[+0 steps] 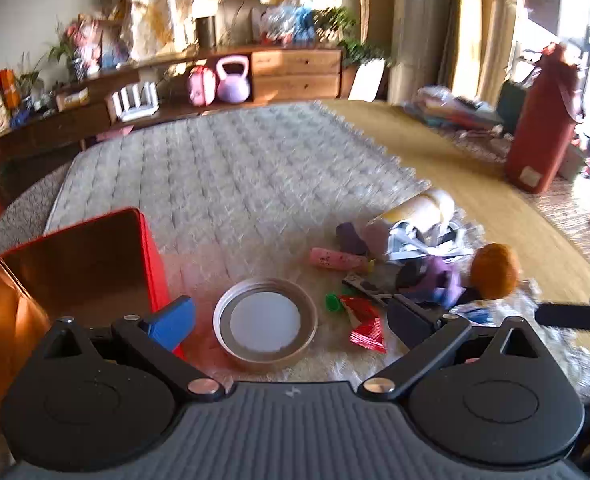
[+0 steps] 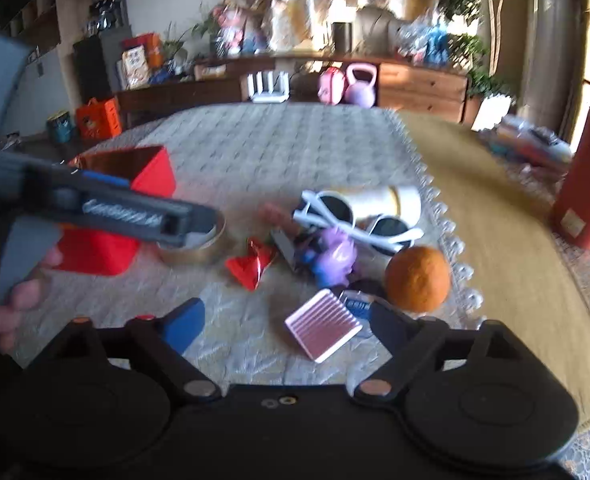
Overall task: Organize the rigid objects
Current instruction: 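Reach the left tool toward the white lid while the right tool reaches toward the pink card, then close the left tool on the white lid while the right tool grasps the pink card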
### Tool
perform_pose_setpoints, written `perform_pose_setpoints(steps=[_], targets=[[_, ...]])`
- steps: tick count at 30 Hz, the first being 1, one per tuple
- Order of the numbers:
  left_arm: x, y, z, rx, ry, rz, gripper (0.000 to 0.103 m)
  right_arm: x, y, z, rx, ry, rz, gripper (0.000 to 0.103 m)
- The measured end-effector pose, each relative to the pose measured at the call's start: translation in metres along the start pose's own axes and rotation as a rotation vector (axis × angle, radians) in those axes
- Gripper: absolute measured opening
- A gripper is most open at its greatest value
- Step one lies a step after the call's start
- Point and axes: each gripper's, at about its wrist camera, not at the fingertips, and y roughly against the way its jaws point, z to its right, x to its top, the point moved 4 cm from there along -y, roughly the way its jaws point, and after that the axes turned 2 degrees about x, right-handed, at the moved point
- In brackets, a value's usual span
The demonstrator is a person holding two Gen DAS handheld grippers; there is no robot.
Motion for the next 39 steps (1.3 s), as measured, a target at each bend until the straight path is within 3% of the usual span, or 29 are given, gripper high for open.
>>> perform_pose_setpoints(steps=[8, 14, 20, 21, 23, 33, 36, 39], targets=[[0.004, -0.041, 0.008, 0.075, -0.015, -0.032, 0.097, -0.008, -0.024, 0.013, 0.0, 0.002, -0.053, 0.078], [-0.003, -0.059, -0.003, 0.131, 0.032, -0.085, 0.094, -0.01, -0.033, 0.02, -0.016, -0.006, -0.065, 0.076], [-0.005, -0.06, -0.002, 0.157, -0.001, -0.053, 0.094, -0.012, -0.034, 0.014, -0.062, 0.021, -0.045, 0.072], [-0.006, -0.061, -0.001, 0.163, -0.017, -0.053, 0.094, -0.012, -0.035, 0.013, -0.071, 0.033, -0.042, 0.07], [-0.009, -0.061, 0.004, 0.164, -0.054, -0.053, 0.082, -0.012, -0.036, 0.01, -0.082, 0.053, -0.04, 0.065], [-0.012, -0.06, 0.006, 0.192, -0.093, -0.022, 0.078, -0.009, -0.034, 0.014, -0.118, 0.07, -0.016, 0.045], [-0.011, -0.06, 0.006, 0.185, -0.082, -0.023, 0.078, -0.008, -0.033, 0.019, -0.135, 0.057, -0.012, 0.026], [-0.011, -0.058, 0.005, 0.177, -0.073, -0.027, 0.078, -0.007, -0.032, 0.025, -0.114, 0.031, -0.014, 0.022]])
